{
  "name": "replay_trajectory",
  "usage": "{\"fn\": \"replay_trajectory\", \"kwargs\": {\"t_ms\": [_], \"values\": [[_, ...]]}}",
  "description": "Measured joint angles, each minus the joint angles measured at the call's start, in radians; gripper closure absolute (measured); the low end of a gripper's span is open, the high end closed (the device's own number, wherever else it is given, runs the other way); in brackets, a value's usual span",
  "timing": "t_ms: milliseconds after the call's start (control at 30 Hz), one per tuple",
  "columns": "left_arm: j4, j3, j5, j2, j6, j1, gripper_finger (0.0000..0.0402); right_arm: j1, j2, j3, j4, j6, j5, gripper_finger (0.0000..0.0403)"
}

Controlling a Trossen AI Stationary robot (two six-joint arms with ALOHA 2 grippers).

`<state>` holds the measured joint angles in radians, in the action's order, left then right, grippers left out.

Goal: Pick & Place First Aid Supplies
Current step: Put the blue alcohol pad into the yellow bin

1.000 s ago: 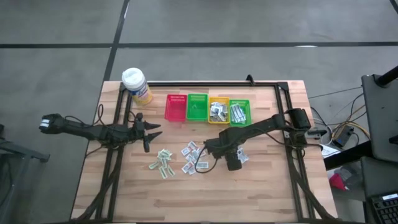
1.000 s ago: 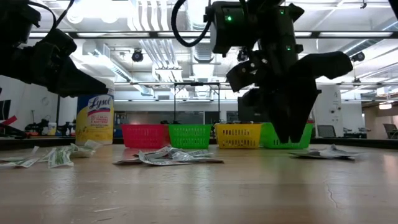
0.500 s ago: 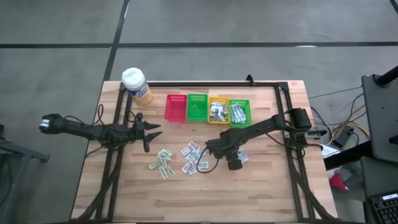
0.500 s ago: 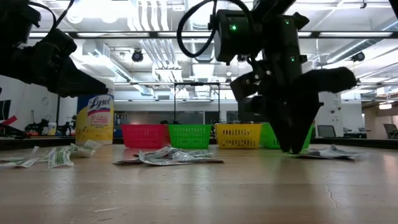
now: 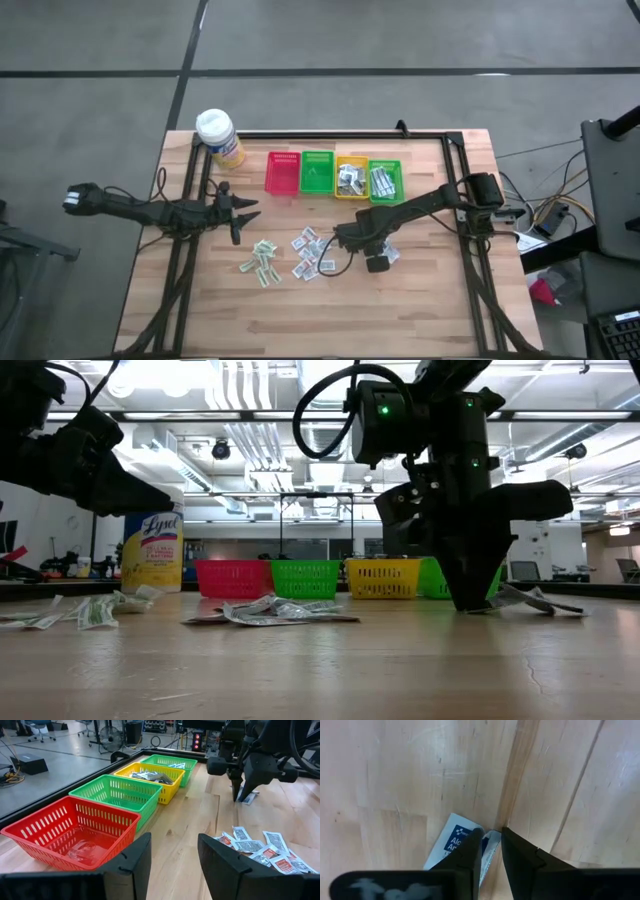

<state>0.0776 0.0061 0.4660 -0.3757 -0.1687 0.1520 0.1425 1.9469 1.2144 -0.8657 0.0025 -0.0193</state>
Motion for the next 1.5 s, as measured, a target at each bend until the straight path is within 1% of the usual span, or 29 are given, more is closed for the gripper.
{"fn": "replay_trajectory", "kwargs": {"t_ms": [200,467,633,767,933,1200,1433,1500], "values": [[0.000,0.000,0.000,0.000,0.000,0.000,0.0243,-0.001,0.002,-0.002,0.010,0.000,0.000,0.0355],[0.000,0.000,0.000,0.000,0.000,0.000,0.0243,-0.017,0.003,-0.002,0.013,0.021,-0.002,0.0390],[0.000,0.000,0.000,0.000,-0.007,0.000,0.0243,-0.039,0.003,0.020,-0.010,0.028,-0.014,0.0394],[0.000,0.000,0.000,0.000,-0.011,0.000,0.0243,-0.059,-0.002,0.070,-0.057,0.024,-0.008,0.0394],[0.000,0.000,0.000,0.000,-0.012,0.000,0.0243,-0.088,-0.056,0.155,-0.103,-0.003,-0.004,0.0394],[0.001,0.000,0.000,0.000,-0.012,0.000,0.0243,-0.155,-0.127,0.296,-0.103,-0.076,-0.003,0.0394],[0.001,0.000,0.000,0.000,-0.012,0.000,0.0243,-0.237,-0.147,0.430,-0.093,-0.141,-0.003,0.0394],[0.001,0.000,0.000,0.000,-0.012,0.000,0.0243,-0.263,-0.147,0.459,-0.085,-0.153,0.014,0.0394]]}}
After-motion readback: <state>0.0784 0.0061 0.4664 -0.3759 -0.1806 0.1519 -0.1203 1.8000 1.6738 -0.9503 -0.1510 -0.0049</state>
